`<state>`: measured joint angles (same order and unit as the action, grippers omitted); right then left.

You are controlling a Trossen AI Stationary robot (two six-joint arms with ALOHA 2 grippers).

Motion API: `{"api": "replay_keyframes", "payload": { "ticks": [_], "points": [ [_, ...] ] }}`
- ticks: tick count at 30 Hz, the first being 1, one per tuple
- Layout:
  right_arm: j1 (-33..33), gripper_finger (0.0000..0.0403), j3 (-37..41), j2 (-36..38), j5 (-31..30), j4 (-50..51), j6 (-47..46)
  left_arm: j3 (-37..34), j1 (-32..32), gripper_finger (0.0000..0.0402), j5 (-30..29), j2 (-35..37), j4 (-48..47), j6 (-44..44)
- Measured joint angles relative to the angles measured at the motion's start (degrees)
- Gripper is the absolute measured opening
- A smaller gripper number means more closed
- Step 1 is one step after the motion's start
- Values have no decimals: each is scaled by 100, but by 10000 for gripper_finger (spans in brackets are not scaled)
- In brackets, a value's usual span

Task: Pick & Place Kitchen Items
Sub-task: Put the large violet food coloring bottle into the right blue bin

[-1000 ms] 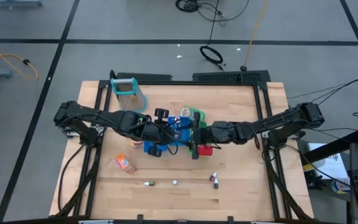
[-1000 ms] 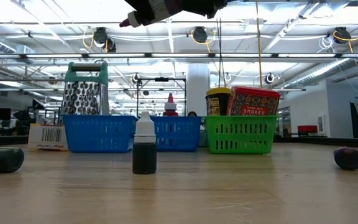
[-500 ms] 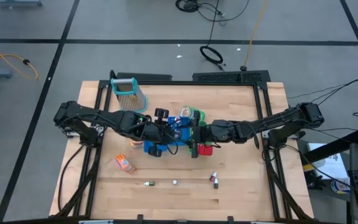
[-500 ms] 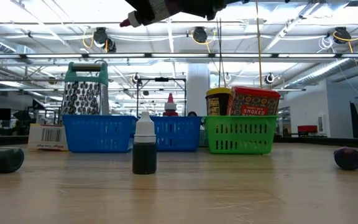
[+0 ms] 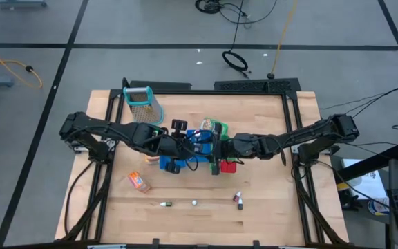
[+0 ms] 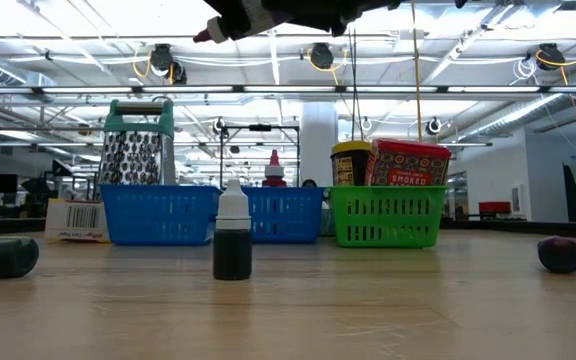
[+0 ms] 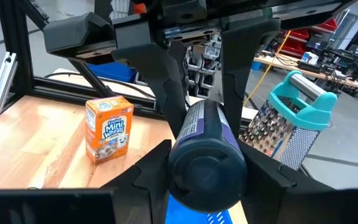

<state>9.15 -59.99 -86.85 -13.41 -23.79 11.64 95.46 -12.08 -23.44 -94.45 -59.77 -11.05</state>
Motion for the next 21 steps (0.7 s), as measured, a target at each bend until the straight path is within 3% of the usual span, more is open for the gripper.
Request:
{"api": "replay_keyframes", "payload": {
  "ticks": [11, 21],
  "points": [
    [2, 138, 0, 0, 9, -34, 103, 2, -44, 110, -53, 0, -189, 219],
    [2, 138, -2, 88, 4, 64, 126, 2, -55, 167, -262, 74, -544, 725]
  ]
}}
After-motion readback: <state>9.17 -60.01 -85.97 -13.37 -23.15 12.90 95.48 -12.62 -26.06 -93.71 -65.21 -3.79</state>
